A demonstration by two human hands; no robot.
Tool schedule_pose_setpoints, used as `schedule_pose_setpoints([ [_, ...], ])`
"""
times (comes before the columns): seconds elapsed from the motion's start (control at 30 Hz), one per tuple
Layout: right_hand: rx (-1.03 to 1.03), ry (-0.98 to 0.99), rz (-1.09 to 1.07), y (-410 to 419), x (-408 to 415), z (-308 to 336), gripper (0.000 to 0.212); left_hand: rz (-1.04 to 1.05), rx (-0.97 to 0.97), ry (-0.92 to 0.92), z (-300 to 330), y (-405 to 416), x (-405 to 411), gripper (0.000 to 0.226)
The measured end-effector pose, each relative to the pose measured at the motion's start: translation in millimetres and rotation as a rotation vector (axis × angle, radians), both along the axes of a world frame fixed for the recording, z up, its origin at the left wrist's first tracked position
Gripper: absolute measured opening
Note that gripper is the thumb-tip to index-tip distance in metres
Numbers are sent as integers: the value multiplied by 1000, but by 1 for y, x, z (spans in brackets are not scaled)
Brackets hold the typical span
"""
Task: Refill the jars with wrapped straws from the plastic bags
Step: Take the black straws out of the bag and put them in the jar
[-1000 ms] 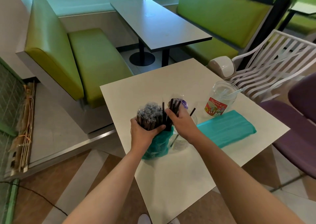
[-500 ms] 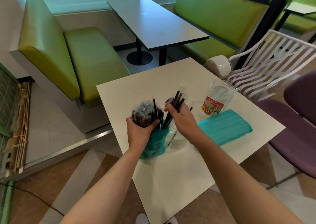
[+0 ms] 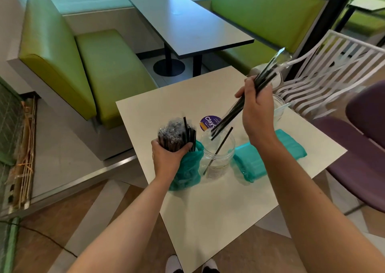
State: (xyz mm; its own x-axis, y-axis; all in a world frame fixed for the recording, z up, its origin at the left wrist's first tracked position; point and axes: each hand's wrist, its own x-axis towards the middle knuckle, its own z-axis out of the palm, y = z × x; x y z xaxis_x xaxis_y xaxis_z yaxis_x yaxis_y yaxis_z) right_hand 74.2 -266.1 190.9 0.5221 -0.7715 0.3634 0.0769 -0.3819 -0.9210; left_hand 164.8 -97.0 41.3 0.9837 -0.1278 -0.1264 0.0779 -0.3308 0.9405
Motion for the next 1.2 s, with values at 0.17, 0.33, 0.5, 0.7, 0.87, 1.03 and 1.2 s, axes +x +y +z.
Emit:
schedule_pose_setpoints([
  [0.17, -50, 407, -9, -10, 9, -44, 25, -6, 14, -1, 2, -1, -2, 88],
  [0.33, 45, 661, 9, -6, 10, -93, 22, -17, 7, -9, 3, 2, -3, 87],
  [0.5, 50, 738, -8, -4, 8, -99, 42, -35, -6, -5, 3, 2, -4, 86],
  [0.7, 150, 662, -63, -14, 13, -93, 86, -42, -7, -2, 3, 5, -5, 86],
  [0.87, 126, 759, -24, -22, 30, -89, 88, -54, -22, 17, 4, 7, -5, 86],
  [1.03, 122, 760, 11, -21, 48, -98, 71, -59, -26, 19, 5, 8, -4, 87],
  [1.2, 0, 826, 120, -10, 57, -105, 54, -59, -27, 16, 6, 9, -4, 85],
])
